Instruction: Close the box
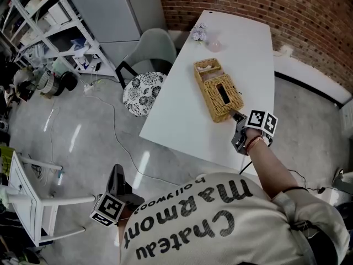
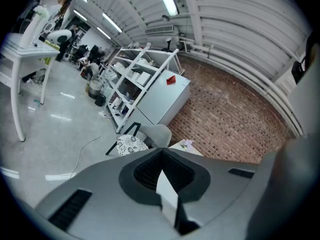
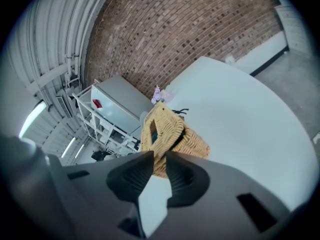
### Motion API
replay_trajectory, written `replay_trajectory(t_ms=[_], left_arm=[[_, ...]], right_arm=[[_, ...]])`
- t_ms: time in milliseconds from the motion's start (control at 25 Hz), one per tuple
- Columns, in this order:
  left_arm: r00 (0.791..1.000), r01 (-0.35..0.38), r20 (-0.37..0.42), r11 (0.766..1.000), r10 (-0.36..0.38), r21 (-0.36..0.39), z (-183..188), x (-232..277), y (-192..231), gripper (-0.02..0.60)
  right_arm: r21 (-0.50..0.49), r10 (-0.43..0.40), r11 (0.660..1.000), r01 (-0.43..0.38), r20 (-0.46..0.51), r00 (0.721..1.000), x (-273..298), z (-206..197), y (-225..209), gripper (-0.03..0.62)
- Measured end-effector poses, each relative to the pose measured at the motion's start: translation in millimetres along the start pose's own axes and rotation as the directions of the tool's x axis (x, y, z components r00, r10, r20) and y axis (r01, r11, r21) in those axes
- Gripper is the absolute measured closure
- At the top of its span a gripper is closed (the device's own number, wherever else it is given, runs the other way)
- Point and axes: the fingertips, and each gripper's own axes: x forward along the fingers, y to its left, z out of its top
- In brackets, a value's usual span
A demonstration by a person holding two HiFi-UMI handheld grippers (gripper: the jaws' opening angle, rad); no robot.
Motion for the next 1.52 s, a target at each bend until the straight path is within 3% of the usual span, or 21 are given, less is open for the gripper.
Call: replay_trajectory(t_ms=[720, 1240, 1520], left_arm=[[1.0, -0.016, 0.005, 1.0, 0.016, 0.0, -2, -2, -2, 0.58], [0.999, -0.025, -0.033, 1.0, 0.025, -0.002, -15, -18, 11, 0.58], [0.997, -0.047, -0.056, 0.999, 0.047, 0.0, -27, -41, 28, 0.58]], right_arm=[[0.09, 0.023, 0.996, -0.024, 0.01, 1.0, 3, 0, -8, 0.513], [0.021, -0.03, 0.999, 0.029, 0.036, 0.999, 0, -3, -12, 0.477], [0.015, 0.003, 1.0, -0.003, 0.005, 1.0, -16, -47, -3, 0.477]])
